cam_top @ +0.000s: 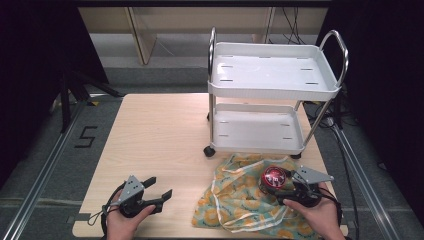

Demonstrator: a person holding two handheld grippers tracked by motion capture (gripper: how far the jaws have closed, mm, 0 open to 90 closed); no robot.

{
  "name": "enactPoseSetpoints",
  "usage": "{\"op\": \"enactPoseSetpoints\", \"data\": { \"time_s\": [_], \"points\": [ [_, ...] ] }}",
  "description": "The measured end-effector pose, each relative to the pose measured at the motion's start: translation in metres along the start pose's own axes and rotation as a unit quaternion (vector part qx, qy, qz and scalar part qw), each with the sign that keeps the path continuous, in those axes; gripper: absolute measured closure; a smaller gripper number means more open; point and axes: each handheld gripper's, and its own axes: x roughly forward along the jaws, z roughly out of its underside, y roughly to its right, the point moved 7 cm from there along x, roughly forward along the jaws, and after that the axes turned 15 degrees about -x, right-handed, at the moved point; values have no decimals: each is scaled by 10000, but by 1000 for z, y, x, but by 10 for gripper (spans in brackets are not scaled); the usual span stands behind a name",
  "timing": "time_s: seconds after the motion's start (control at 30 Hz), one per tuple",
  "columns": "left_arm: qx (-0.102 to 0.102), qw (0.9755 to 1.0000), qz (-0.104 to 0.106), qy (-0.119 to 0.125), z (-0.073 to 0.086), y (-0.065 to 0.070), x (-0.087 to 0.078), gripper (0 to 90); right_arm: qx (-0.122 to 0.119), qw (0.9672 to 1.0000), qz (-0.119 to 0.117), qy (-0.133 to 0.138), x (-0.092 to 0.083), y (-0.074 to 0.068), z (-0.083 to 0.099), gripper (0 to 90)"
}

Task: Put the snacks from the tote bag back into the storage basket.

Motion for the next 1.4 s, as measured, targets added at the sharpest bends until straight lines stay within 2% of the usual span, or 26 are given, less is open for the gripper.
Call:
{"op": "enactPoseSetpoints", "data": {
  "time_s": [0.2, 0.27, 0.37, 0.57, 0.63, 0.7, 0.73, 0.8, 0.87, 0.9, 1.0, 1.03, 1.07, 1.3, 1.33, 1.4],
  "points": [
    [34, 10000, -28, -35, 0, -1, -1, 235, 45, 9999, 97, 24, -1, 2, -5, 262],
    [-3, 10000, 1, 3, 0, 0, 0, 235, -38, 9999, 106, 35, -1, 3, -6, 262],
    [43, 10000, -14, -33, 0, -1, -1, 235, 57, 9999, 94, 30, 0, 2, -7, 262],
    [36, 10000, -6, -28, 0, -1, -1, 235, -53, 9999, 43, 89, 1, 3, -9, 262],
    [40, 10000, -5, -31, 0, 0, -1, 235, 93, 9999, 87, 55, 0, 2, -10, 262],
    [44, 10000, -4, -27, 0, 0, -1, 235, 104, 9999, 79, 65, 0, 3, -10, 262],
    [37, 10000, -16, -24, 0, 0, -1, 235, -10, 9999, 85, 55, 0, 4, -10, 262],
    [42, 10000, -5, -25, 0, -1, -1, 235, 47, 9999, 84, 32, 0, 3, -11, 262],
    [38, 10000, -3, -26, 0, 0, -1, 235, -11, 9999, 113, 53, 0, 5, -13, 262],
    [34, 10000, -17, -26, 0, 0, -1, 235, 68, 9999, 108, 46, 0, 3, -13, 261],
    [37, 10000, -16, -21, 0, 0, -1, 235, -22, 9999, 109, 74, 1, 5, -14, 262],
    [43, 10000, -1, -23, 0, 0, -1, 235, 52, 9999, 137, 74, 1, 4, -14, 262],
    [48, 10000, -16, -28, 0, -1, -1, 235, -58, 9999, 131, 80, 1, 6, -15, 262],
    [55, 10000, -26, -32, 0, 0, -1, 235, -65, 9999, 102, 94, 2, 5, -17, 262],
    [52, 10000, -26, -29, 0, 0, -1, 235, -135, 9998, 122, 113, 2, 6, -17, 262],
    [53, 10000, -25, -29, 0, 0, -1, 235, -62, 9998, 119, 115, 2, 6, -18, 262]
  ]
}}
